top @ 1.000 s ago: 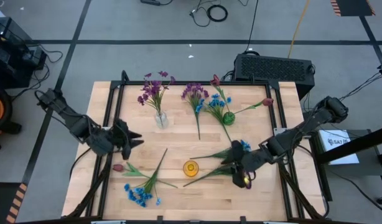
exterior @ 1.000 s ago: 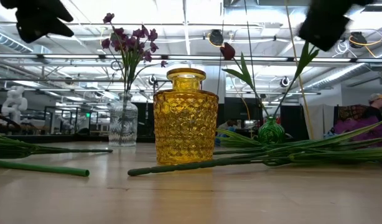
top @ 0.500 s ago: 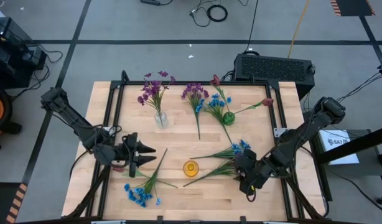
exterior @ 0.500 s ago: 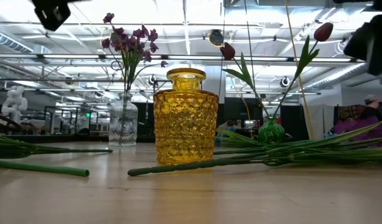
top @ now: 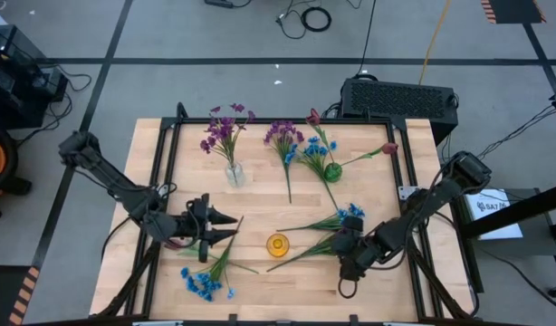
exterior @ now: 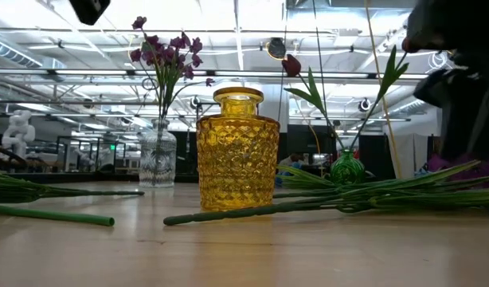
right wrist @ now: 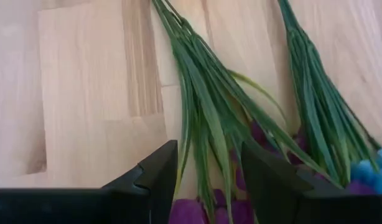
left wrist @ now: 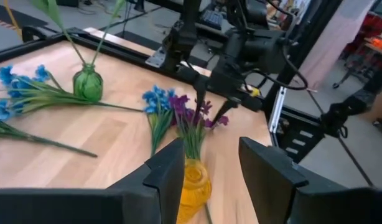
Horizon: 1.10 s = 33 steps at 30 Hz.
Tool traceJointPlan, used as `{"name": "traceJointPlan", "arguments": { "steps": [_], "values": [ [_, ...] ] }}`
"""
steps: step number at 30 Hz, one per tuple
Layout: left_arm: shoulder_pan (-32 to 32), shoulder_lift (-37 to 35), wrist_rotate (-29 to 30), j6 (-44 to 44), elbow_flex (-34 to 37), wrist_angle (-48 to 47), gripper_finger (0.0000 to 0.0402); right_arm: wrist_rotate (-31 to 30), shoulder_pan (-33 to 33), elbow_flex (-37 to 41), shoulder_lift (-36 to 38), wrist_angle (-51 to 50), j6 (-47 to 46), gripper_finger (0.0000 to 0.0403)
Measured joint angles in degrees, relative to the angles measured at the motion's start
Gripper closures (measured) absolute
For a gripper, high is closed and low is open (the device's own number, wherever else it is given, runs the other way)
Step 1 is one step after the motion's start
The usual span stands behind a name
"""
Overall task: Sort flowers into vase by color
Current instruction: Put the bottom violet flowers into the transparent vase
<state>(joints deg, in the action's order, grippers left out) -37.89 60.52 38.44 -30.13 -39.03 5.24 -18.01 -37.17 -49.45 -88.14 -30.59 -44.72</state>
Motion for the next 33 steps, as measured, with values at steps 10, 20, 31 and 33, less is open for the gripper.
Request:
{"name": "traceJointPlan", "arguments": {
  "steps": [10, 20, 31, 33],
  "values": [
    [4.5, 5.2, -7.4, 6.4, -8.0, 0.4, 0.0243, 0.2, 3.1, -0.9, -3.0, 2.6, 11.1, 0.0234],
    [6.6, 9.0, -7.9, 8.6, -11.2, 0.1, 0.0243, 3.5, 4.6, -0.8, -8.7, 2.9, 14.2, 0.0234],
    [6.8, 11.0, -8.5, 8.5, -11.2, 0.2, 0.0243, 5.0, 4.9, -1.0, -10.0, 3.3, 14.3, 0.0269],
    [6.8, 11.0, -8.4, 8.5, -11.2, 0.3, 0.0243, 5.6, 4.9, -1.0, -9.9, 3.2, 14.3, 0.0299]
  ]
}}
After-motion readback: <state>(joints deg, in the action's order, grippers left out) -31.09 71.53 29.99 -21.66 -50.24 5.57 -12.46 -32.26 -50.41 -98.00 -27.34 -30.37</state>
